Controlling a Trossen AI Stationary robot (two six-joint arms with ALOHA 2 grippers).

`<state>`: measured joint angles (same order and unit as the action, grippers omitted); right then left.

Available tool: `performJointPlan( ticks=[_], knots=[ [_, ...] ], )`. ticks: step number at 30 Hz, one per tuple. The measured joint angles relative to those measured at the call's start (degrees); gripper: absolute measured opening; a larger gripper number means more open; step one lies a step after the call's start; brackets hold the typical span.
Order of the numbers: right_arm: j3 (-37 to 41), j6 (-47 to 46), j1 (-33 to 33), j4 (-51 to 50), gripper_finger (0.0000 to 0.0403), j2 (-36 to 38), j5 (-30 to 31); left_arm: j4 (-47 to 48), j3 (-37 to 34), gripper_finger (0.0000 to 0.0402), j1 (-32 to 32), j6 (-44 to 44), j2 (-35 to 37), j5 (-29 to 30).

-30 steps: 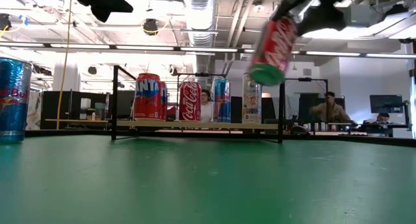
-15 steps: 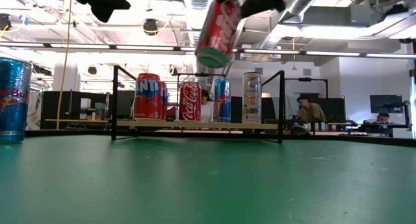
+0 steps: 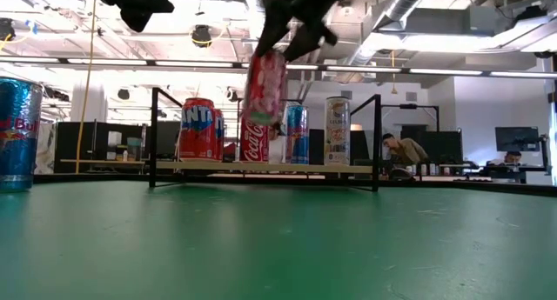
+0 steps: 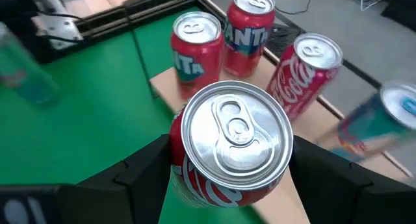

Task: Place canned beverage on shelf
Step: Put the red soda can, aligned with the other red soda can on the shelf

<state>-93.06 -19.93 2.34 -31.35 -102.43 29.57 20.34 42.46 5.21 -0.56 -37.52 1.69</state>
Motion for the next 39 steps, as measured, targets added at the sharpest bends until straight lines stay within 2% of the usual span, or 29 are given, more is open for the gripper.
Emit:
performJointPlan(
  ticks=[9, 15, 28, 39],
  knots=[
    [-5.8, 2.0, 5.9, -0.6, 0.0302, -8.7, 0.5, -0.3, 0.0, 0.0000, 0.0, -2.5, 0.0, 0.7],
    [-9.6, 2.8, 7.0, -1.0, 0.0302, -12.9, -0.8, -0.2, 0.0, 0.0000, 0.0, -3.8, 0.0, 2.1],
    [-9.9, 3.7, 8.4, 2.7, 0.0302, -13.3, -1.3, -0.4, 0.0, 0.0000, 0.0, -5.3, 0.0, 5.0],
    [-10.0, 4.8, 8.0, 3.6, 0.0302, -16.7, -2.1, -0.3, 0.0, 0.0000, 0.0, -5.7, 0.0, 5.2]
  ],
)
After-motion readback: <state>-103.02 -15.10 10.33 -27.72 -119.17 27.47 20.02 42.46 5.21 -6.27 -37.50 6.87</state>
